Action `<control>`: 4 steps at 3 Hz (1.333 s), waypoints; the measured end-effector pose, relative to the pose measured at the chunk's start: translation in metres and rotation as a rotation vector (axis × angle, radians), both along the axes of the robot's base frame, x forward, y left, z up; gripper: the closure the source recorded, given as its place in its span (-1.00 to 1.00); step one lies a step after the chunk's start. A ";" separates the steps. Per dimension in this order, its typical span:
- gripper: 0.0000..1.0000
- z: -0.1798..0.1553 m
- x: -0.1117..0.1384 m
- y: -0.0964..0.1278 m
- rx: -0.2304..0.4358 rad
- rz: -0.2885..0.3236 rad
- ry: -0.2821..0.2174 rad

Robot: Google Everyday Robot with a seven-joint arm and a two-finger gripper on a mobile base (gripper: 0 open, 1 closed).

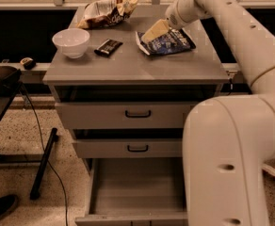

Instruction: Place blue chip bag into bottom drawer

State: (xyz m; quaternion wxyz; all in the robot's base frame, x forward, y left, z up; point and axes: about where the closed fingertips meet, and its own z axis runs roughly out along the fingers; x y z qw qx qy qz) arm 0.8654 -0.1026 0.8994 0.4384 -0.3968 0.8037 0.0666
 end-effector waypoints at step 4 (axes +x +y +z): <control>0.87 -0.045 -0.008 0.026 0.023 0.067 0.135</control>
Offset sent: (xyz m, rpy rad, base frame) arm 0.0427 0.0268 -0.0402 0.0575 0.1398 0.0425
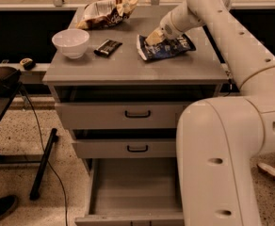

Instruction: Place blue chip bag into bottom drawer

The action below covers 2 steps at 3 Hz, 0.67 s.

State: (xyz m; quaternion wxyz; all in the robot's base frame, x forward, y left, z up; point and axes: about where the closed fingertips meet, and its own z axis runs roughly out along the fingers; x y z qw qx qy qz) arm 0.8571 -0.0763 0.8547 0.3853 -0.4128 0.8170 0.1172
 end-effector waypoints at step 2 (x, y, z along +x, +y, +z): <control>1.00 0.069 -0.059 -0.070 0.244 0.040 -0.239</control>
Offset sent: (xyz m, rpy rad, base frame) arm -0.1704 -0.0982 0.1066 0.3945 -0.5465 0.2555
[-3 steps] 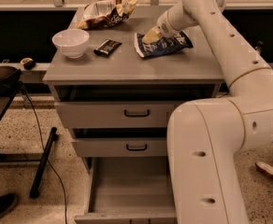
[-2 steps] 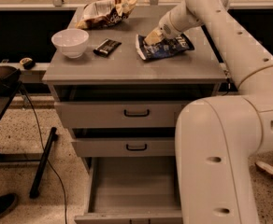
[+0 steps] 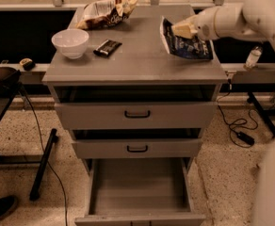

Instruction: Place blue chip bag into bottom drawer

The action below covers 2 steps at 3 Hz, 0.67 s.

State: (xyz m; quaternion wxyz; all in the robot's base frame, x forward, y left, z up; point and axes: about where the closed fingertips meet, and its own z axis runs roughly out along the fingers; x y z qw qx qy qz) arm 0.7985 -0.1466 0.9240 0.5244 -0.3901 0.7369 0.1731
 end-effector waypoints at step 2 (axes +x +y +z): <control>1.00 0.005 -0.114 -0.020 0.139 0.069 -0.142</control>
Offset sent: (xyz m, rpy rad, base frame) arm -0.2416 -0.0009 -0.0836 0.2142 -0.0643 0.1783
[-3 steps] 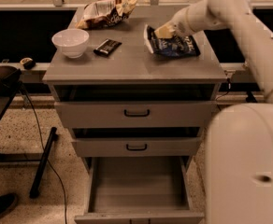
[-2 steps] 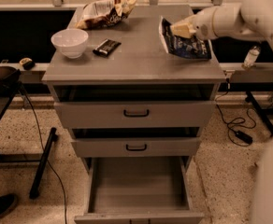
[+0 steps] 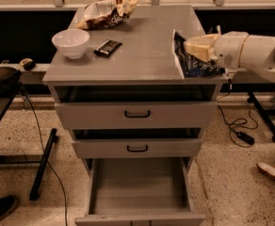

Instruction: Place blue chip bag into bottom drawer

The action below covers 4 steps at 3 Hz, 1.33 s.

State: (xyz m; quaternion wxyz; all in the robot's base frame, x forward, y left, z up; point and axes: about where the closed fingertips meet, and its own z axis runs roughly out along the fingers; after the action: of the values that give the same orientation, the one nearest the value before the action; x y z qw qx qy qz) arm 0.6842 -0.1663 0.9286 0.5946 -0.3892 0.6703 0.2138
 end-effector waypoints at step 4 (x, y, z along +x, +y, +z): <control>1.00 -0.073 -0.087 0.047 0.016 0.137 0.055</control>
Offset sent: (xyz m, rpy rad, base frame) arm -0.0639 0.0259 -0.0369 -0.0108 0.0014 0.1316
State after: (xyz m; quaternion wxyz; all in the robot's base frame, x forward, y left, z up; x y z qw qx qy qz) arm 0.5967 -0.1192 0.8557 0.5628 -0.4235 0.6565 0.2700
